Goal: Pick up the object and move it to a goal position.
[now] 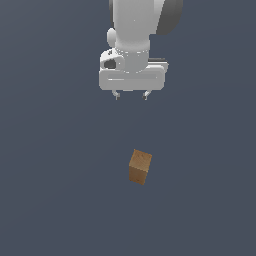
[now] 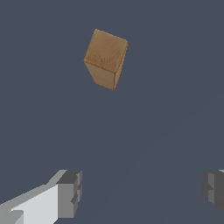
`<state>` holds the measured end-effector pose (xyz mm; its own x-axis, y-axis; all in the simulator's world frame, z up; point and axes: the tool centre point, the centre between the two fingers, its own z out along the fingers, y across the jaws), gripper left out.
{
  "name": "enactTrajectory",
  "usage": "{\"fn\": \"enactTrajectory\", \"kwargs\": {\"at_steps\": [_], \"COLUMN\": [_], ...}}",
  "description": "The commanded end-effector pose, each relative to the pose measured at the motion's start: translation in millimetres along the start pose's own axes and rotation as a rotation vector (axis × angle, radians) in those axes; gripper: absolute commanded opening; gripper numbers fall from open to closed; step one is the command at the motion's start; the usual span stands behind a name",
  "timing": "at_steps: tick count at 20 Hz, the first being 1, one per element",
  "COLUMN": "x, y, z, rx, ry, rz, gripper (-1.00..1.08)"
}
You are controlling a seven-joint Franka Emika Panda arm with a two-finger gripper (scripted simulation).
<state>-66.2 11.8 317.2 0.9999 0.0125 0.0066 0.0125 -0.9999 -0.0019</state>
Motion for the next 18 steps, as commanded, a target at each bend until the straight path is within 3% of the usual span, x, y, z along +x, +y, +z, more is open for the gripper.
{"fn": "enactTrajectory", "kwargs": {"at_steps": [1,18], "x": [0,15], "y": [0,-3], "z": [0,1], "rx": [0.0,-0.013], "ry": [0.0,0.017], "rz": [0.0,-0.029], "gripper": [1.0,1.0]}}
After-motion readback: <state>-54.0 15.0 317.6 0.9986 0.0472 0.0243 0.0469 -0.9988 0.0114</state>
